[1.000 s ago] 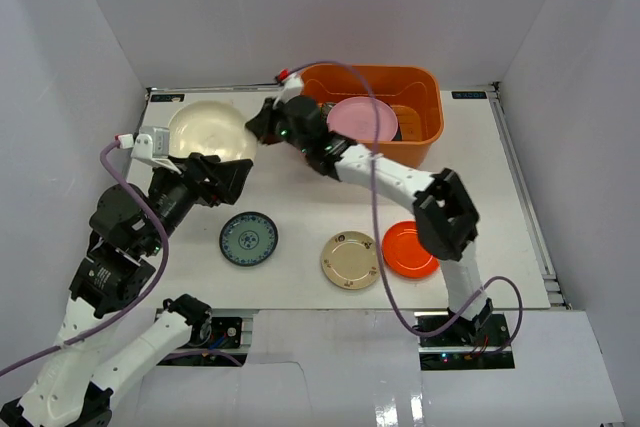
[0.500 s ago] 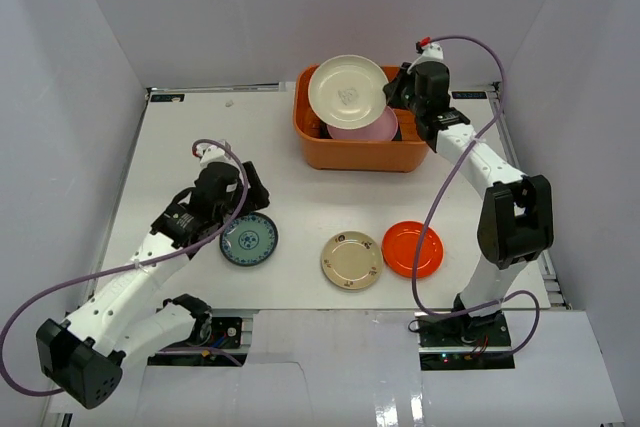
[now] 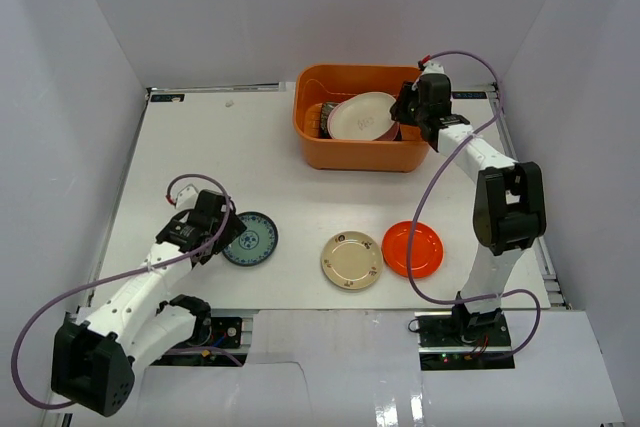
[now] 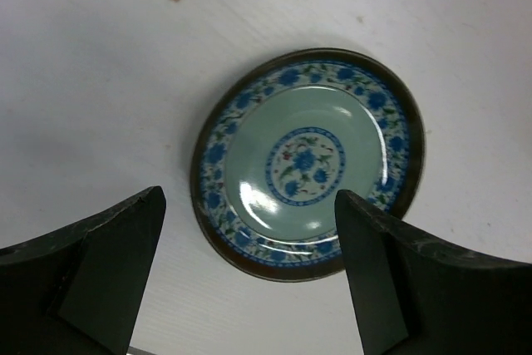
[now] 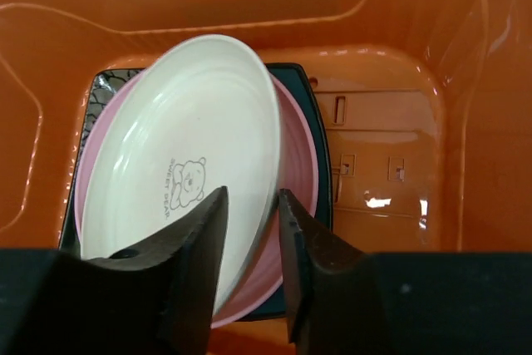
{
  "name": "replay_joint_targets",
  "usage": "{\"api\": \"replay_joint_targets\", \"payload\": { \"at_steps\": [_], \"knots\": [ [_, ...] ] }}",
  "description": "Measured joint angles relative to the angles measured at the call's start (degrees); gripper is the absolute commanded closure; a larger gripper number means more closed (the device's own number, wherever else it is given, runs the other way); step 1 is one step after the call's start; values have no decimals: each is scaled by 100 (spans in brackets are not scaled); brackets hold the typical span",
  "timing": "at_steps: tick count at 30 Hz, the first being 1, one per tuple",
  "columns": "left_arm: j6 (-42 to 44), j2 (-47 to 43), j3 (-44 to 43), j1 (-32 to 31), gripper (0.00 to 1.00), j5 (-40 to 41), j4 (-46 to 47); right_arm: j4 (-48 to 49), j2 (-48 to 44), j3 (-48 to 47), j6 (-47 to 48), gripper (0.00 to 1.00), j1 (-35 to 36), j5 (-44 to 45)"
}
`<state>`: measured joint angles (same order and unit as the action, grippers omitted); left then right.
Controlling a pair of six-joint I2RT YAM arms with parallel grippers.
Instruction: Place the plates into the plastic bin on the countertop
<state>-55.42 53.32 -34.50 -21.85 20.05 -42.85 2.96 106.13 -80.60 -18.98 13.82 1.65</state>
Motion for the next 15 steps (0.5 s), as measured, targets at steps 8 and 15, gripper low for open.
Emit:
{"api": "replay_joint_targets", "payload": {
  "at_steps": [8,15],
  "knots": [
    [-361,-422,774,634,7,-404,205,-26,33,0,-11,27,-26,-361],
    [-426,-391,1226,643,19,-715,999,369,-1172,765,-444,16,-24,-1196]
  ]
}}
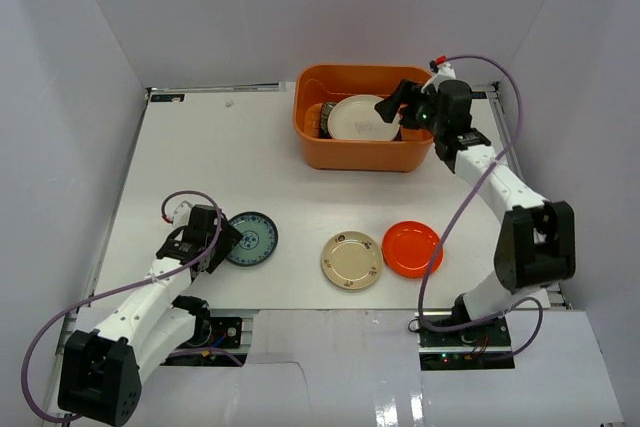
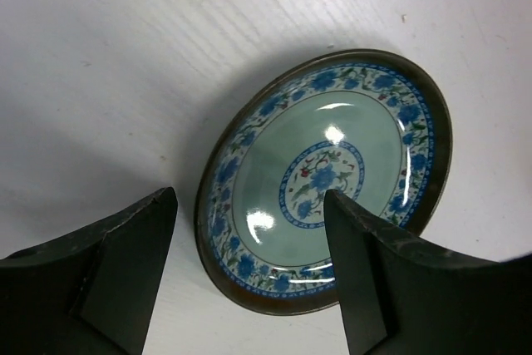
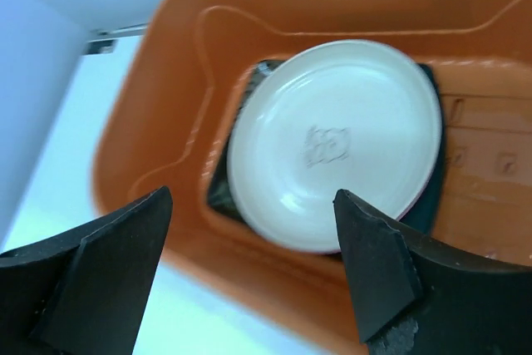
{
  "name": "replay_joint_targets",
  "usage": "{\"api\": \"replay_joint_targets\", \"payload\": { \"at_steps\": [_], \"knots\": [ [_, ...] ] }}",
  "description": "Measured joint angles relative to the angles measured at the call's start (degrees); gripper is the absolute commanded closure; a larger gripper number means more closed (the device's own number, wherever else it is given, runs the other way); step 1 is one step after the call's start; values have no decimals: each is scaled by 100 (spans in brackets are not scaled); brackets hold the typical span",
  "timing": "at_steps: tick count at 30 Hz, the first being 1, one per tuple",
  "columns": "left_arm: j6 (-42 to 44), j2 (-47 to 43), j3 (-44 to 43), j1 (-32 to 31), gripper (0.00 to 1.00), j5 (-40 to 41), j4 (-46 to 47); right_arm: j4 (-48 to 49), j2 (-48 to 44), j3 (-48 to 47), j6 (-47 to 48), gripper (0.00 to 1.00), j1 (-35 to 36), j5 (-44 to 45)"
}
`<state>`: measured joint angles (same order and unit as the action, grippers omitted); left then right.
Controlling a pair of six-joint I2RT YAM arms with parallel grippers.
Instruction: Place the plates into the plastic bin on the countertop
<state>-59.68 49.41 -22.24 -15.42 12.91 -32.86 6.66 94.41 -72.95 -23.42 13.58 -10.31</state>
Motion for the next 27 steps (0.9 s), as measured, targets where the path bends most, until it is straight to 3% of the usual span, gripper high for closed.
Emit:
{"api": "replay_joint_targets", "payload": {
  "at_steps": [3,8,10,12,14,15,18,19,23,27],
  "knots": [
    [2,-2,120,11,26,-87,367,555,-942,951,-455,20,0,-337],
    [20,-101,367,31,40,-177,835,1255,-2476,3086,-1071,37,0,-321],
    [-11,-234,540,35,46,-234,1058,1167,-3233,4046,-1231,48,-2,-179],
    [-50,-389,750,37,54,-339,1325,684,-4046,4732,-1305,51,-2,103],
    [-111,-549,975,48,62,-457,1598,72,-4819,5095,-1322,49,-4,487],
    [-92,-590,1043,57,65,-507,1683,-326,-5248,5180,-1351,38,-7,765],
    [-39,-623,1163,70,80,-636,1847,-1379,-6301,5285,-1464,17,-9,1547],
    [-11,-623,1204,70,88,-695,1919,-1681,-6564,5305,-1521,14,-9,1764],
    [127,-682,1217,74,100,-844,2122,-2750,-7007,5353,-1812,14,-24,2304],
    [313,-804,1209,72,100,-890,2090,-3410,-6432,5412,-2131,18,-35,2415]
  ]
}}
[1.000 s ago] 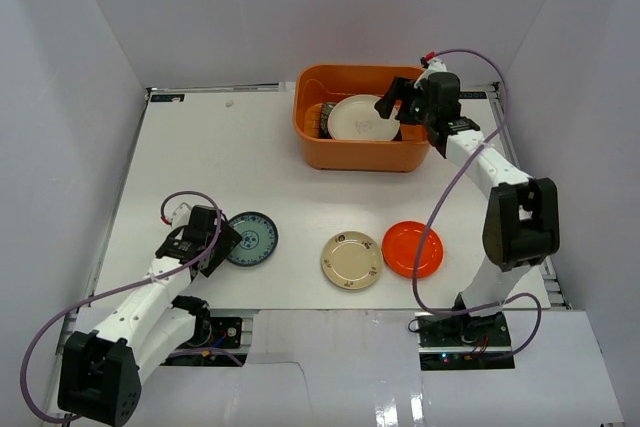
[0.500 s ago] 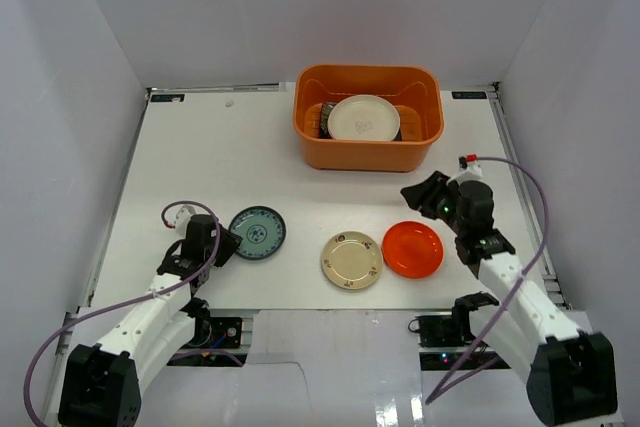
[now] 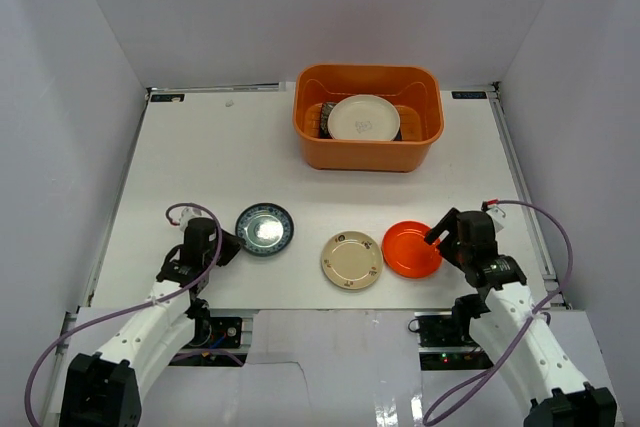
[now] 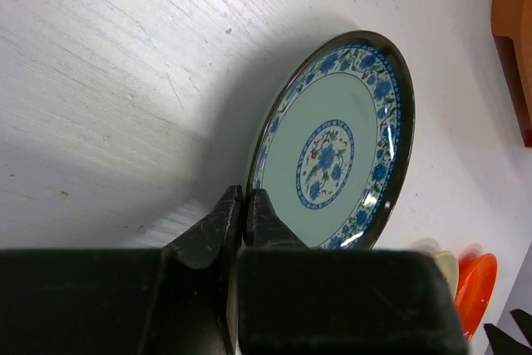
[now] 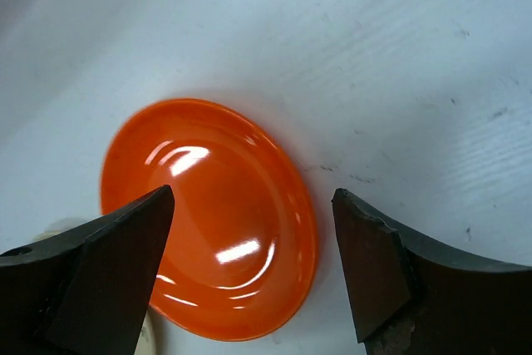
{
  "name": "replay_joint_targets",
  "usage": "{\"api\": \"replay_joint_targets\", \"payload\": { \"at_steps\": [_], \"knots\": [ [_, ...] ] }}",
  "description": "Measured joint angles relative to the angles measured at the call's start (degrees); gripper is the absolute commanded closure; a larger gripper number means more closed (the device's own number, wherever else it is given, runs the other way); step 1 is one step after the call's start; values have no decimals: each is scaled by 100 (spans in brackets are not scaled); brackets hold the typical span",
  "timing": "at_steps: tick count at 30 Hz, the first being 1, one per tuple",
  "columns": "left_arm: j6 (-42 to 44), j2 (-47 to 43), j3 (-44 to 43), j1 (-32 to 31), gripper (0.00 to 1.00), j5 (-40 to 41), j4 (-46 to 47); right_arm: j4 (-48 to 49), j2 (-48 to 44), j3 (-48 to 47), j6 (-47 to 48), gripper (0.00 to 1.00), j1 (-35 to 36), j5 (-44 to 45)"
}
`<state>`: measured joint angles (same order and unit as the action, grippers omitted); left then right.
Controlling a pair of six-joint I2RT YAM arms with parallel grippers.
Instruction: Place the plates into the plastic bin on the countertop
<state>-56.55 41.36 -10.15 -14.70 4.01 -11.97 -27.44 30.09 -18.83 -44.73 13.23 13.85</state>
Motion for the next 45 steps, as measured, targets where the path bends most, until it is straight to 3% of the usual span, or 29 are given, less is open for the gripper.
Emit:
{"api": "replay_joint_targets", "payload": {
  "at_steps": [2,9,15,22,31,40,45],
  "knots": [
    [103,-127,-31,-11,100,-46,-116,-197,378,31,-101,20,-2,-9],
    [444,-949,-579,-42,100,-527,-625,-369,625,203,-168,44,-4,-116],
    [901,-662,-2168,-48,100,-1060,-544,332,984,345,-203,60,-48,-507],
    [1032,992,-3764,-289,100,-1576,275,1010,1305,496,-269,91,-48,-730],
    [1423,4124,-6210,-1375,100,-1506,487,1362,1158,509,-72,92,-48,-813],
    [2072,7171,-9409,-1416,100,-1305,-223,1327,448,149,483,92,-48,-1180],
    [2304,8299,-10410,-1410,100,-1204,-763,1246,297,-361,826,92,-37,-1825]
  ]
}}
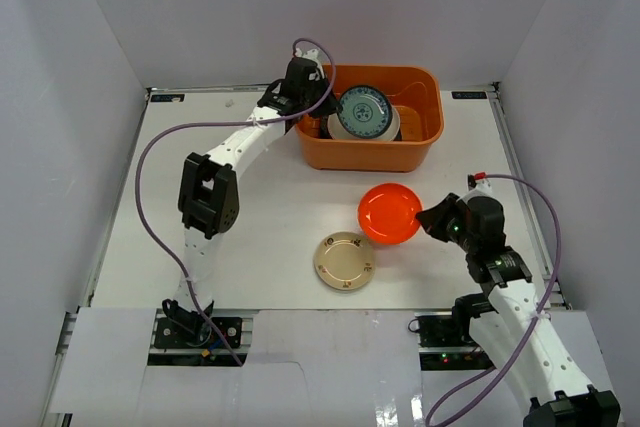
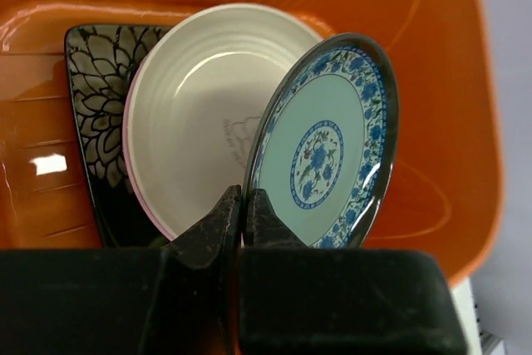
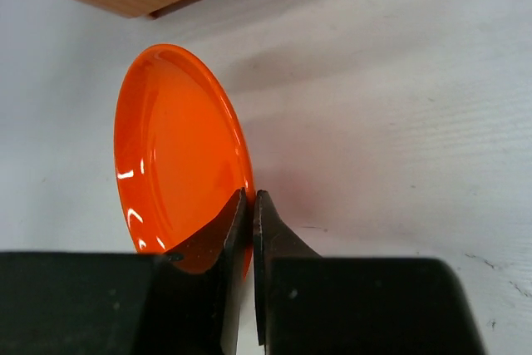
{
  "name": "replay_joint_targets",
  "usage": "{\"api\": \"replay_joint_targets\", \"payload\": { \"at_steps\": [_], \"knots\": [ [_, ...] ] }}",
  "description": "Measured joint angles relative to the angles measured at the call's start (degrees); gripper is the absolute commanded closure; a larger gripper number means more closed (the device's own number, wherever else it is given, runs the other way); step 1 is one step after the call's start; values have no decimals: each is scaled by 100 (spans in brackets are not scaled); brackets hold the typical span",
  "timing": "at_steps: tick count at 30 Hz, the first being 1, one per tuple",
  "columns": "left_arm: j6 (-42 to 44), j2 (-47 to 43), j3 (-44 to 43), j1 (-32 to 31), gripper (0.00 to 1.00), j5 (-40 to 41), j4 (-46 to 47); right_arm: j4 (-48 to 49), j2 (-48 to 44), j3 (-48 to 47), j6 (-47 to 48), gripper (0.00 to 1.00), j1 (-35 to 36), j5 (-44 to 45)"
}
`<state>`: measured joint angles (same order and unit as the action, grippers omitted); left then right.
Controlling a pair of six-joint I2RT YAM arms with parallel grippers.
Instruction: Place the plates into the plastic bin on the countertop
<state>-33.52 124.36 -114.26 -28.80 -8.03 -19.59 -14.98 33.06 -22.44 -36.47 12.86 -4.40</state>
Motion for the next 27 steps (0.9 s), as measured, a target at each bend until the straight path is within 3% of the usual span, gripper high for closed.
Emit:
{"api": "replay_joint_targets", "payload": {
  "at_steps": [4,7,8,11,14,23,25,27],
  "knots": [
    [105,509,-407,0,99,-2,-273,-87,227,-813,398,92,31,-557],
    [138,678,-518,0,80,-4,-350,72,341,-1333,544,92,39,-748],
    [162,715,-560,0,65,-4,-396,184,398,-1456,570,92,39,-765],
    [208,785,-743,0,43,-37,-409,352,697,-1818,640,92,39,-728],
    [286,828,-1008,7,29,-72,-404,435,1272,-2284,702,92,39,-560],
    [702,490,-1528,138,14,-37,-479,935,2697,-2728,623,92,39,-13],
    [817,-55,-979,181,14,170,-372,999,3174,-3047,638,92,37,109],
    [872,-1038,214,223,14,363,-201,1137,3630,-3386,658,92,31,192]
  ]
}}
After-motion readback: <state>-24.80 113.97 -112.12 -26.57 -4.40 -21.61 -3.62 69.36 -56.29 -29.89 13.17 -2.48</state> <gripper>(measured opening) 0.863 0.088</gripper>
